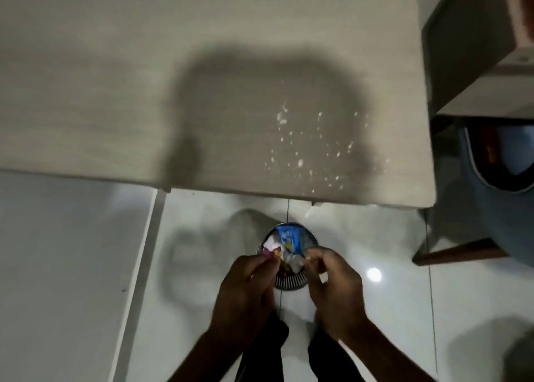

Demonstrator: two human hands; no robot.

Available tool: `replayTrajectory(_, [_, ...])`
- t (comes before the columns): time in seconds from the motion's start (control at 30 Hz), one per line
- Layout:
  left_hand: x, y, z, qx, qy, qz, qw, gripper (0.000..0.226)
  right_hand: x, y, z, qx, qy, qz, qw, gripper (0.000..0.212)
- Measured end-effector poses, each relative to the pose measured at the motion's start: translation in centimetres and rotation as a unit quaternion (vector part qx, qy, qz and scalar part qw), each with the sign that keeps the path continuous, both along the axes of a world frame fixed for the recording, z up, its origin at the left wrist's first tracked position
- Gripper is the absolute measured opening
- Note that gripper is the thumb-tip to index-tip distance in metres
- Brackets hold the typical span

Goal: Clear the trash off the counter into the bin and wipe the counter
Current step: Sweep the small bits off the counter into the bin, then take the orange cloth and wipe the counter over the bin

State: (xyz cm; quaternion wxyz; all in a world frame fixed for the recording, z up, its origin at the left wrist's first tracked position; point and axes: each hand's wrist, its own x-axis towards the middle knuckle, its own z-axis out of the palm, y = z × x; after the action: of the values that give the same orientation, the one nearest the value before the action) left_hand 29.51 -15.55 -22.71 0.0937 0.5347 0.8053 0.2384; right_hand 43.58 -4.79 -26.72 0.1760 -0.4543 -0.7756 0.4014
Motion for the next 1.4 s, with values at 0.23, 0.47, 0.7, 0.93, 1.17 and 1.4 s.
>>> replayTrajectory(0.23, [-0.2,3.3,-14.2,-0.191,-0.105,0.079,0.973,0.033,-2.7,1.5,-12.5,-0.110,-0.146,0.015,0.983,0.029])
replayTrajectory(0.47, [-0.6,2.8,-14.8,-0.208,-0.177,0.112,0.955,0.042,-2.8,1.4,-11.8,-0.161,-0.168,-0.002,0.973,0.055])
replayTrajectory(0.7, [-2.6,0.3,-1.3,-0.127,-0.017,0.024,0.991,0.050,-3.5,0.9,0.7,0.032,-0.094,0.131,0.986,0.052])
replayTrajectory(0.93, [-10.0,0.0,14.9,0.011,0.104,0.100,0.989,0.038,-7.7,0.7,15.6,0.254,0.004,0.298,0.920,0.054])
replayTrajectory(1.17, [-12.3,13.9,22.3,0.041,0.152,0.031,0.987,0.056,-8.5,12.9,25.1,0.265,0.021,0.126,0.956,0.046])
replayTrajectory(1.4, [-5.9,31.1,21.6,-0.036,0.158,-0.079,0.984,0.071,-0.7,31.7,27.3,0.220,-0.091,-0.098,0.966,0.055])
